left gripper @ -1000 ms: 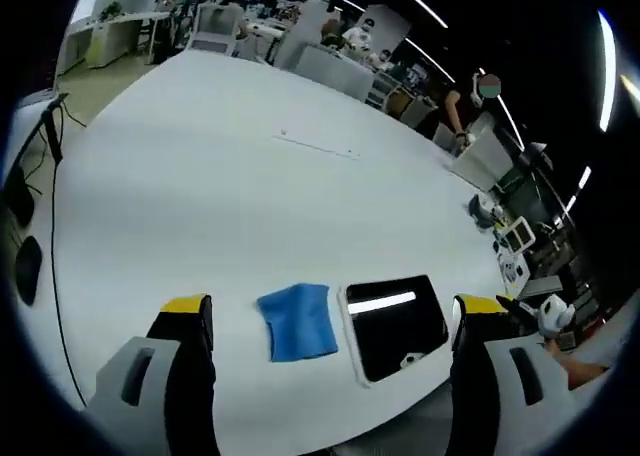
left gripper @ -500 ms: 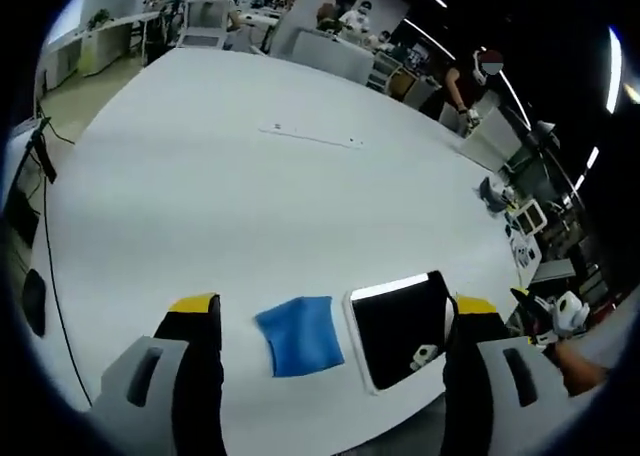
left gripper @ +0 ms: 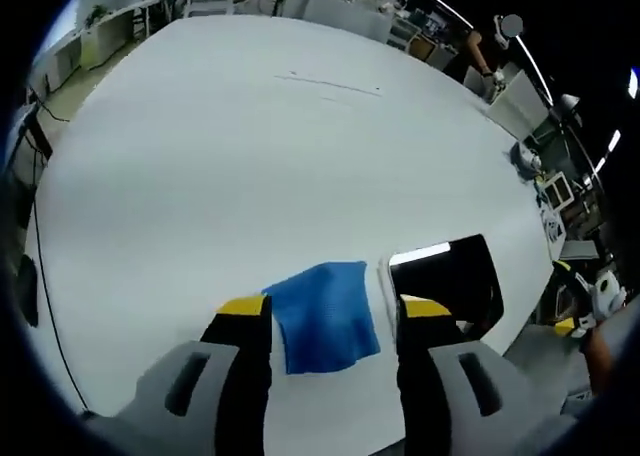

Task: Wipe the mirror surface with the cleaning cloth until all visible marks leave the cleaned area.

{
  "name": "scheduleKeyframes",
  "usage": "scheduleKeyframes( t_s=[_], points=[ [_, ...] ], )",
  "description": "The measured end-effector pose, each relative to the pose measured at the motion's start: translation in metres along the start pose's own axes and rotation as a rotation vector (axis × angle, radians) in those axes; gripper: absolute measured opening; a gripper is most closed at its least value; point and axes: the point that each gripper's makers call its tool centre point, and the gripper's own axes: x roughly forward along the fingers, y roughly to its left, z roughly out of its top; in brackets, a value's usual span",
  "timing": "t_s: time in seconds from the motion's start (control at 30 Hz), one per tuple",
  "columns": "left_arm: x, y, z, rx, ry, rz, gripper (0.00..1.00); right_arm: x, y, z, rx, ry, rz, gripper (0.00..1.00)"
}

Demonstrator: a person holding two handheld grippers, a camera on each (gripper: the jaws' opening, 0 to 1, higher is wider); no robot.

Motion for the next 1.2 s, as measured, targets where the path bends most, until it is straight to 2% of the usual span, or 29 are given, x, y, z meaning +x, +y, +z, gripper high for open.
scheduleKeyframes(
  t_s=[0.17,0.3,0.37,0.4,0.47,0.53,0.67,0.7,0.77,0.83,0.97,1.03,1.1,1.2],
  points=[
    [0.019,0.0,-0.014,0.004,0.051,0.018,0.36,0.0,0.0,0.0,-0.003,0.001,-0.002,0.99],
    [0.031,0.004,-0.022,0.051,0.098,0.052,0.29,0.0,0.0,-0.001,-0.002,0.002,0.0,0.99],
    [0.033,0.004,-0.023,0.09,0.104,0.066,0.24,0.0,0.0,-0.002,-0.004,0.006,0.001,0.99],
    [0.031,0.011,-0.021,0.126,0.106,0.112,0.21,0.0,0.0,-0.002,-0.005,0.007,0.001,0.99],
    [0.032,0.009,-0.02,0.12,0.1,0.1,0.19,0.0,0.0,-0.002,-0.005,0.007,0.002,0.99],
    [0.033,0.013,-0.02,0.169,0.104,0.119,0.14,0.0,0.0,-0.002,-0.004,0.007,0.002,0.99],
    [0.031,0.013,-0.02,0.194,0.1,0.125,0.08,0.001,0.001,-0.003,-0.011,0.012,0.007,0.99],
    [0.03,0.013,-0.02,0.154,0.09,0.137,0.07,0.002,0.001,-0.003,-0.011,0.007,0.011,0.99],
    [0.029,0.013,-0.02,0.14,0.081,0.134,0.06,0.002,-0.002,-0.005,0.012,0.018,0.013,0.99],
    [0.03,0.012,-0.022,0.145,0.08,0.133,0.06,-0.001,-0.002,-0.001,0.03,-0.005,0.016,0.99],
    [0.034,0.014,-0.02,0.164,0.087,0.133,0.04,-0.001,0.001,-0.001,0.027,-0.006,0.016,0.99],
    [0.034,0.014,-0.019,0.132,0.082,0.127,0.04,0.001,0.004,-0.002,0.005,0.003,0.026,0.99],
    [0.036,0.014,-0.018,0.165,0.088,0.113,0.04,0.003,0.005,-0.004,0.012,0.018,0.036,0.99],
    [0.034,0.013,-0.019,0.17,0.104,0.085,0.04,0.004,0.006,-0.008,0.012,0.036,0.041,0.99]
  ],
)
